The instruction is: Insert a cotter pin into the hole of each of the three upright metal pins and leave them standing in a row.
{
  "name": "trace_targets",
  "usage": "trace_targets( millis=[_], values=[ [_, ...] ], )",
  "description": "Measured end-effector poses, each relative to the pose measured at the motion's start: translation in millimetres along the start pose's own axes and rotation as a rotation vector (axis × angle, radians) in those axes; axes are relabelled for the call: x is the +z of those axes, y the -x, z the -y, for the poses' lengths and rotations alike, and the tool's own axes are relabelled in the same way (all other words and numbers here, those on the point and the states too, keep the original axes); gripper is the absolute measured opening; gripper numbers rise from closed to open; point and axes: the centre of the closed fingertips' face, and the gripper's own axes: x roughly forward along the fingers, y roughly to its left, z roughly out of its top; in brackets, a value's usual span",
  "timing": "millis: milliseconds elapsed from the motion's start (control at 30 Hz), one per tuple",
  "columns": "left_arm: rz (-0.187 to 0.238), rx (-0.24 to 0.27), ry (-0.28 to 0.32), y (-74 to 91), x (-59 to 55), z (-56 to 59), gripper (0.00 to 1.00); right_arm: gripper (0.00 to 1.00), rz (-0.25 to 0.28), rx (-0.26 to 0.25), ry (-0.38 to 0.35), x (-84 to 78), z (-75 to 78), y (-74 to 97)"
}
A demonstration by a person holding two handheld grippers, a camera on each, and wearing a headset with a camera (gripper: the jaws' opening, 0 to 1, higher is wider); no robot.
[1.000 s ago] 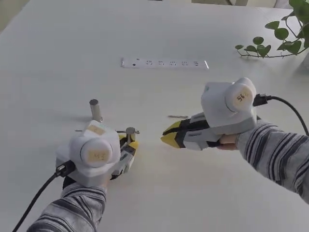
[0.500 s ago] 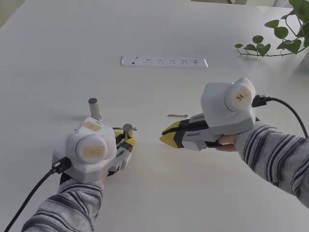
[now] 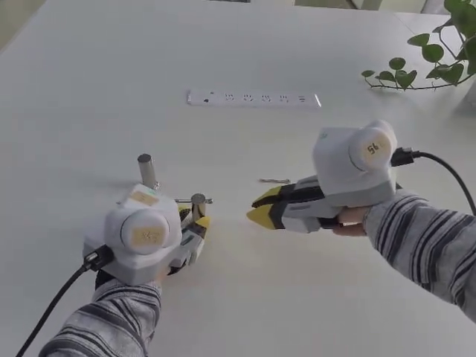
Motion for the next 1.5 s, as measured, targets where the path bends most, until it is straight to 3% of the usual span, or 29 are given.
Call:
trace_targets(
  millis=[400, 567, 700, 767, 867, 1067, 1167, 1400, 1500],
  values=[
    [-0.011, -0.008, 0.039, 18.5, -3.9, 3.7, 0.27, 0.19, 0.079, -0.015, -0.043, 30.5, 3.7, -2.9],
    [0.002, -0.023, 0.043, 29.8, -2.2, 7.7, 0.32, 0.24, 0.095, -0.015, -0.029, 46.5, 6.1, -13.1],
    [0.000, -0.014, 0.084, 40.1, -4.8, 8.8, 0.36, 0.25, 0.115, -0.008, -0.023, 64.1, 1.7, -22.9],
    [-0.002, -0.011, 0.072, 44.3, -6.7, 9.6, 0.38, 0.27, 0.113, -0.006, -0.016, 70.4, -1.3, -29.9],
    [0.009, 0.004, 0.100, 55.0, -7.0, 6.2, 0.43, 0.27, 0.112, 0.003, -0.002, 75.2, -1.8, -41.0],
    [0.027, 0.021, 0.066, 73.4, -4.1, -4.5, 0.56, 0.28, 0.112, 0.027, 0.012, 89.0, -4.6, -65.2],
    [0.030, 0.034, 0.072, 77.7, -3.2, -12.3, 0.62, 0.28, 0.091, 0.026, 0.041, 91.0, -5.8, -76.6],
    [0.047, 0.051, 0.100, 84.6, 0.2, -26.1, 0.78, 0.30, 0.100, 0.035, 0.068, 99.1, -11.0, -100.3],
    [0.050, 0.049, 0.093, 87.9, 1.1, -29.3, 0.84, 0.30, 0.085, 0.033, 0.077, 95.9, -6.5, -113.4]
  ],
)
